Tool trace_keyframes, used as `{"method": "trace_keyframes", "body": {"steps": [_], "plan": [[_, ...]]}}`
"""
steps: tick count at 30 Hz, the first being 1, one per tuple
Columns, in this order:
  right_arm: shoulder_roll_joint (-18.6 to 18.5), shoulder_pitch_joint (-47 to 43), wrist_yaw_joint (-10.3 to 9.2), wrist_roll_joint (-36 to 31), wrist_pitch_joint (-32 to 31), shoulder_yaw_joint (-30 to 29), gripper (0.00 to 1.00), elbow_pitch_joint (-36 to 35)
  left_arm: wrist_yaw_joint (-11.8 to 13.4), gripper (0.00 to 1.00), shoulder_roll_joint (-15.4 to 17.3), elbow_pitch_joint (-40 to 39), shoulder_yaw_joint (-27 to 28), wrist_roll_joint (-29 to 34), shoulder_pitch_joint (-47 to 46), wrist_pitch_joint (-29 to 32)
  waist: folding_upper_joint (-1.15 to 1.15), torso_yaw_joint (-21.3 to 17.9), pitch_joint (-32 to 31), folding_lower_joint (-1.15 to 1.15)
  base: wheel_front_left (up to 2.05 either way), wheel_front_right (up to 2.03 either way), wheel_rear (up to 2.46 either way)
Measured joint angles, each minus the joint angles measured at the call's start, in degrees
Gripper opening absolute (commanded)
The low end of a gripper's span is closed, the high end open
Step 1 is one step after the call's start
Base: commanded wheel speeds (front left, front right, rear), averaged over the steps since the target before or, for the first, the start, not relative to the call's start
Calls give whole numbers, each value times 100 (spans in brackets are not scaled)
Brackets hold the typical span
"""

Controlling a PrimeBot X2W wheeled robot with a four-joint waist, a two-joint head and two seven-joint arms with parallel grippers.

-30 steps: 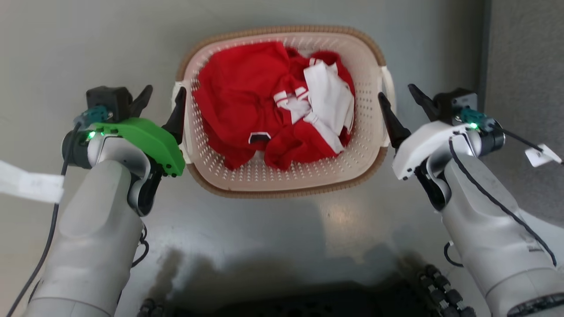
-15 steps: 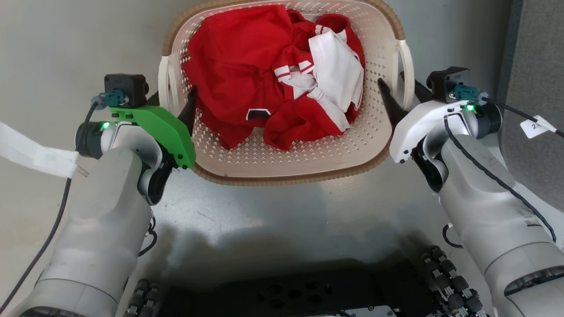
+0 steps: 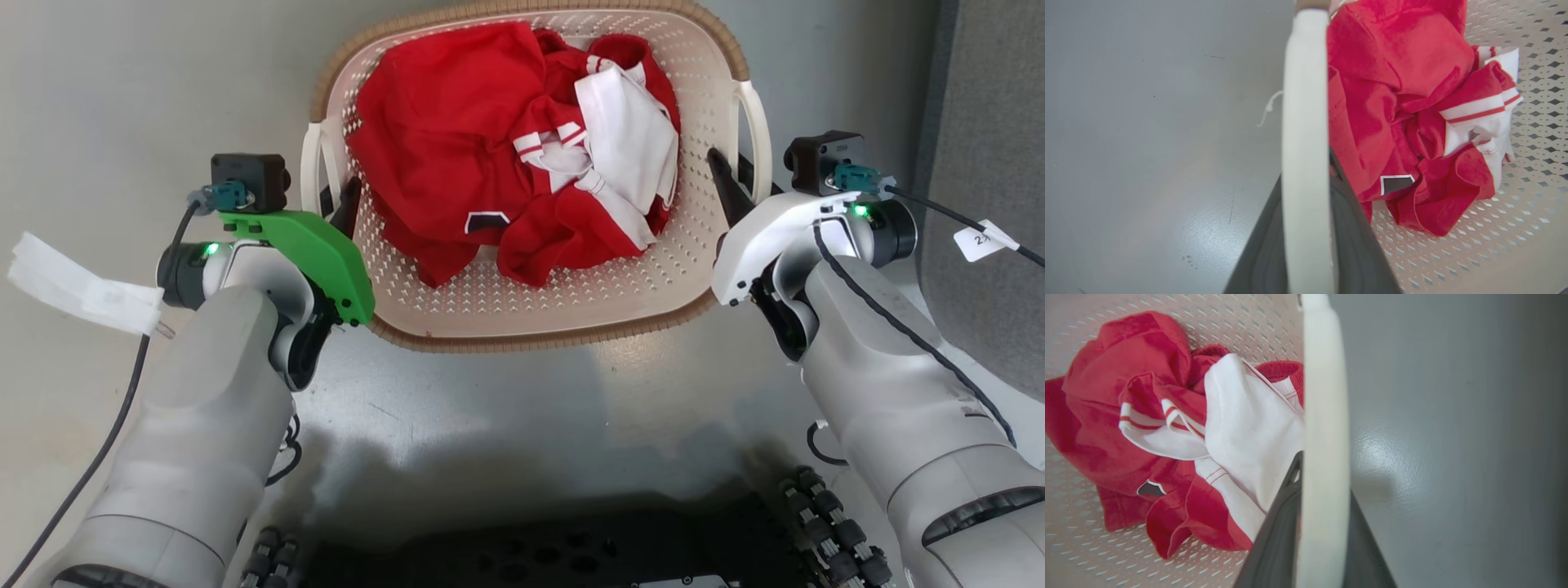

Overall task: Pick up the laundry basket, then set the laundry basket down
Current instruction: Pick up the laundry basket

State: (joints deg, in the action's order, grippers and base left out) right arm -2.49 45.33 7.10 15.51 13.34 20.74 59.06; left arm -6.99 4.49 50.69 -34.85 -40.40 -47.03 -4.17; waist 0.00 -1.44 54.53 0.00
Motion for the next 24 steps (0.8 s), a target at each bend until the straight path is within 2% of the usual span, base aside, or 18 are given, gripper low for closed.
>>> {"method": "trace_keyframes", "body": {"steps": [12,15,24], "plan": [[-2,-14,0,590,26,407,0,215,0,0,51,289,-420,-237,3,-65,0,-17,-459,0,0,0,0],[-3,-14,0,687,7,550,0,249,-1,0,54,357,-468,-465,4,20,0,-30,-651,0,0,0,0],[-20,-26,-7,1155,-641,1023,0,378,-1,0,80,550,-793,-797,57,545,0,-95,-1298,0,0,0,0]]}}
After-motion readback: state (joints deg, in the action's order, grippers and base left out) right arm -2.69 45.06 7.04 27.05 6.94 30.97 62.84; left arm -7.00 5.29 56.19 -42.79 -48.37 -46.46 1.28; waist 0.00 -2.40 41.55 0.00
